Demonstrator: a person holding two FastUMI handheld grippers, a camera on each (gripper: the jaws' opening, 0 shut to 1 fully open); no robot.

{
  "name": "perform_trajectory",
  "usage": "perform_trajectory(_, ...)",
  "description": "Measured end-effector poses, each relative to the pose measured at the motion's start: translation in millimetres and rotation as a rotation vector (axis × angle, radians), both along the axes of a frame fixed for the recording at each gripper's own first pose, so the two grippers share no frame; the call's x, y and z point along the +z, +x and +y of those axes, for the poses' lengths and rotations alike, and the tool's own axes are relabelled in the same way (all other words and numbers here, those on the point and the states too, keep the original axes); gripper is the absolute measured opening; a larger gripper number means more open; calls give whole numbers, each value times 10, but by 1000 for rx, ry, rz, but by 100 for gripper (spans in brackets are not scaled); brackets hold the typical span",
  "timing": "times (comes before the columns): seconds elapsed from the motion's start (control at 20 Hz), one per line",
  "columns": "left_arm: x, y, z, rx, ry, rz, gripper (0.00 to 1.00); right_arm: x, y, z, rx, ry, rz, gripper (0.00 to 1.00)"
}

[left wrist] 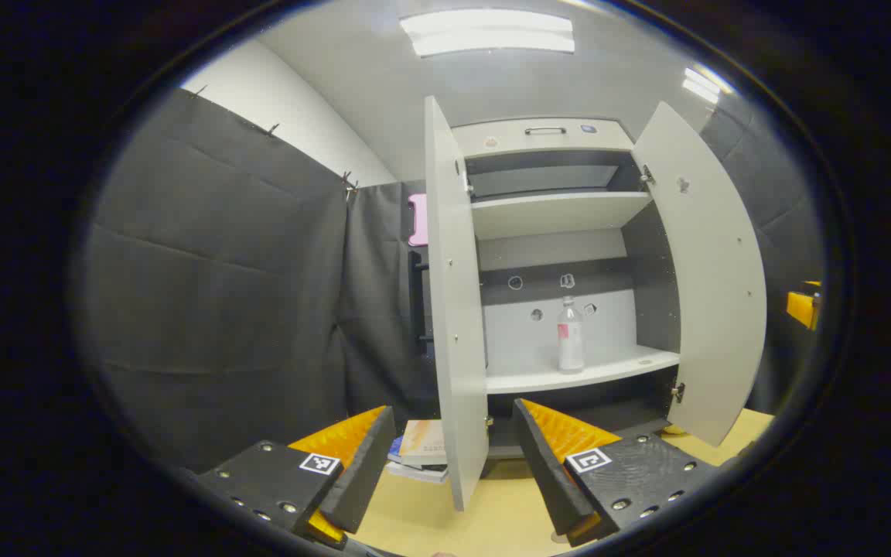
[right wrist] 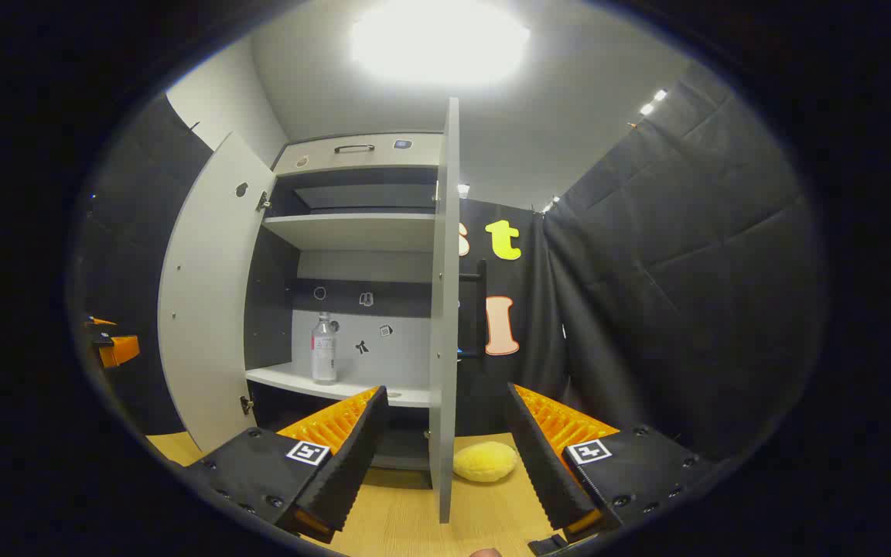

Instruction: Grasp the bottle in the cabinet with the left hand and place it on the coaster, then close the right door with the right hand and the left door with the left hand.

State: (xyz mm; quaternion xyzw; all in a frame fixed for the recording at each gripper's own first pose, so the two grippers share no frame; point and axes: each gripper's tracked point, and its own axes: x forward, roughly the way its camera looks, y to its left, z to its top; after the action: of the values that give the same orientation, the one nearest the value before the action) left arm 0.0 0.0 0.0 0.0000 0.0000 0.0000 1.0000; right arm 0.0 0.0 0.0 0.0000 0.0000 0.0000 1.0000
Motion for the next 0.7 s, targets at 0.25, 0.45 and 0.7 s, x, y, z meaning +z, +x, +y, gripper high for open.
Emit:
perform_trajectory(0.25,34,-13,-35,4,-5,-3,90,-83,-4,-23,8,-3,23,96)
perform_trajectory(0.45,53,-38,-72,7,16,-9,90,-98,2,-75,2,7,26,96)
perform_trajectory(0.7,83,-44,-125,6,7,-13,90,-113,-2,-131,4,10,25,96)
